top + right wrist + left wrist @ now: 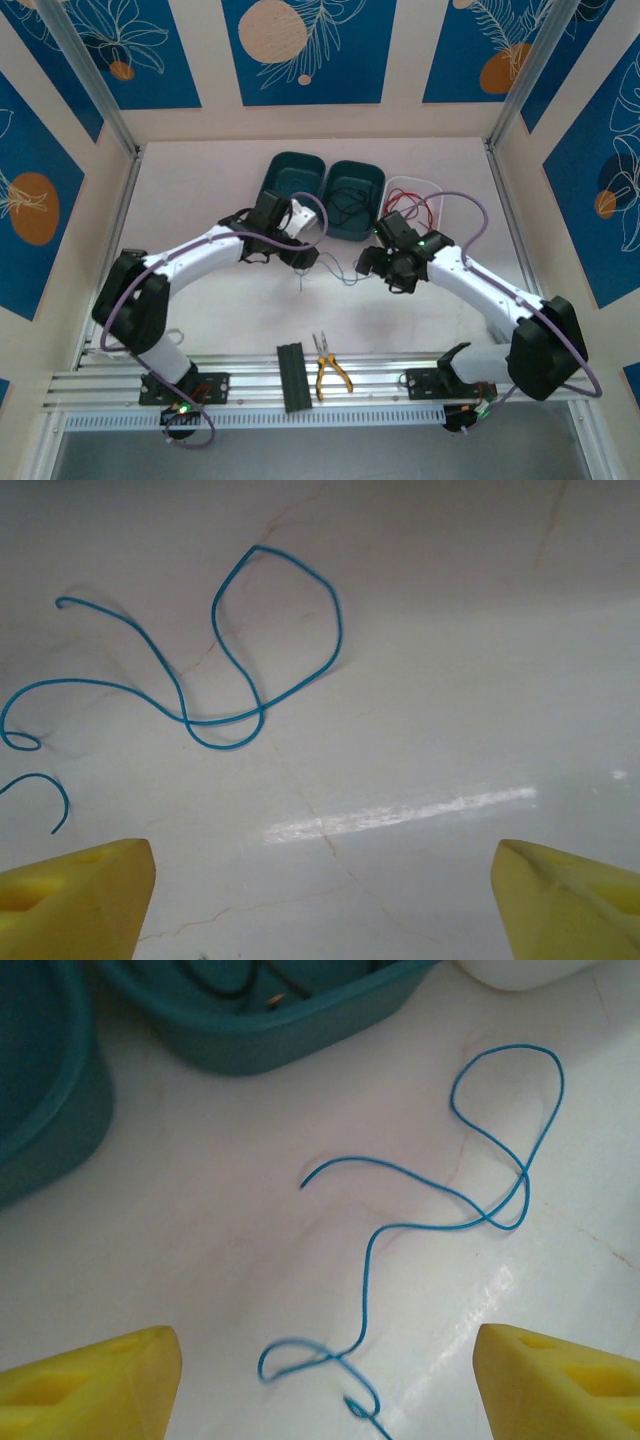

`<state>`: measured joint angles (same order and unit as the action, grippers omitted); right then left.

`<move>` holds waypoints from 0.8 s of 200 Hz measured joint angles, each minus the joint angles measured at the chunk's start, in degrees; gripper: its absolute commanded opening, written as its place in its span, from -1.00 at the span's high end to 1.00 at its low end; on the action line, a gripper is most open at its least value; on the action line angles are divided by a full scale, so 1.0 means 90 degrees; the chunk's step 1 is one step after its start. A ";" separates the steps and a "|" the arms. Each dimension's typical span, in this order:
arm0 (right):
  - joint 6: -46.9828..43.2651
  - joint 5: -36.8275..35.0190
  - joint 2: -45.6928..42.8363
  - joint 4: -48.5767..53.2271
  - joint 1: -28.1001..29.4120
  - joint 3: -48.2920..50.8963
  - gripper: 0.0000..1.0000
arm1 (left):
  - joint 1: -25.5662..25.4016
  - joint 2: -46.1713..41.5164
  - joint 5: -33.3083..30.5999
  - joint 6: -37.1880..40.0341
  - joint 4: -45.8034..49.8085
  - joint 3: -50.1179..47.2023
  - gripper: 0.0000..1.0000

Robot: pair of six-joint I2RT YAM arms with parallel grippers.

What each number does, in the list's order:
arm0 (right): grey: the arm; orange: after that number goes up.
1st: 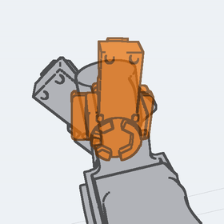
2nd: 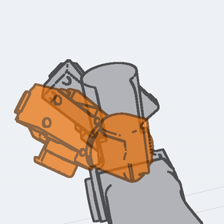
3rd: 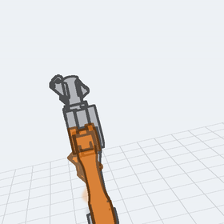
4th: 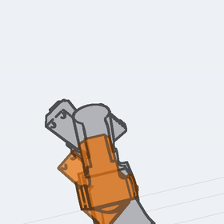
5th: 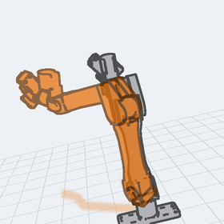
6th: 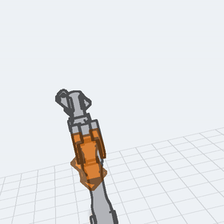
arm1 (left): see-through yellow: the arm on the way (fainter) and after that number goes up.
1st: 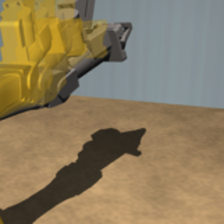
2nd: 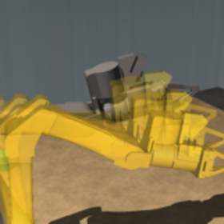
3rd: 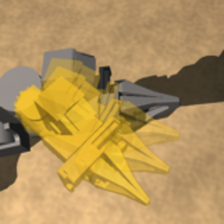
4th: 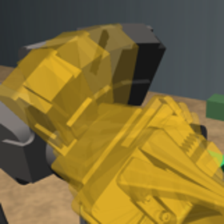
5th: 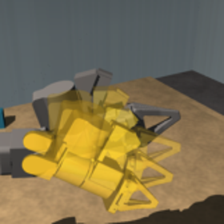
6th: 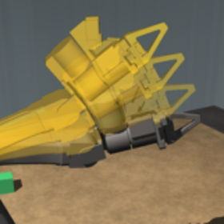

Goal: Untangle the cables

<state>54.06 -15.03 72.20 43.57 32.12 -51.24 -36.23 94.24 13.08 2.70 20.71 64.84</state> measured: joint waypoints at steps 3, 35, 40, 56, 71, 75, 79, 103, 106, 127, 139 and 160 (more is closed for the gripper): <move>0.0015 -0.0002 -0.0068 0.0005 -0.0034 0.0032 -0.83 | -0.0022 0.0078 0.0019 0.0092 0.0022 0.0070 -0.50; 0.0010 0.0000 -0.0449 0.0095 -0.0294 0.0245 -0.86 | -0.0272 0.0787 0.0170 0.0891 0.0452 0.0733 -0.42; 0.0010 0.0000 -0.0495 0.0104 -0.0321 0.0272 -0.86 | -0.0311 0.0906 0.0168 0.0976 0.0520 0.0821 -0.41; 0.0010 0.0000 -0.0612 0.0124 -0.0381 0.0318 -0.86 | -0.0408 0.1239 0.0153 0.1229 0.0699 0.1047 -0.34; 0.0010 0.0002 -0.0709 0.0121 -0.0423 0.0350 -0.86 | -0.0466 0.1503 0.0049 0.1382 0.0860 0.1190 -0.28; 0.0010 0.0002 -0.0729 0.0119 -0.0432 0.0359 -0.86 | -0.0481 0.1557 0.0034 0.1433 0.0899 0.1219 -0.27; 0.0010 0.0002 -0.0746 0.0117 -0.0444 0.0364 -0.86 | -0.0491 0.1605 -0.0007 0.1438 0.0923 0.1236 -0.26; 0.0010 0.0010 -0.0772 0.0117 -0.0478 0.0381 -0.86 | -0.0551 0.1800 -0.0172 0.1630 0.1066 0.1302 -0.02; 0.0010 0.0017 -0.0775 0.0117 -0.0481 0.0386 -0.87 | -0.0563 0.1809 -0.0185 0.1630 0.1090 0.1302 0.00; 0.0007 0.0024 -0.0792 0.0112 -0.0495 0.0423 -0.86 | -0.0602 0.1848 -0.0274 0.1734 0.1144 0.1302 0.49; 0.0007 0.0024 -0.0792 0.0112 -0.0498 0.0435 -0.84 | -0.0622 0.1848 -0.0311 0.1702 0.1127 0.1302 0.88; 0.0007 0.0032 -0.0794 0.0102 -0.0515 0.0447 -0.83 | -0.0646 0.1846 -0.0345 0.1729 0.1054 0.1294 1.00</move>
<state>54.13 -14.74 65.06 44.49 27.49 -47.22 -42.04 110.85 9.98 18.26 30.20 76.49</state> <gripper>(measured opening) 0.918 0.043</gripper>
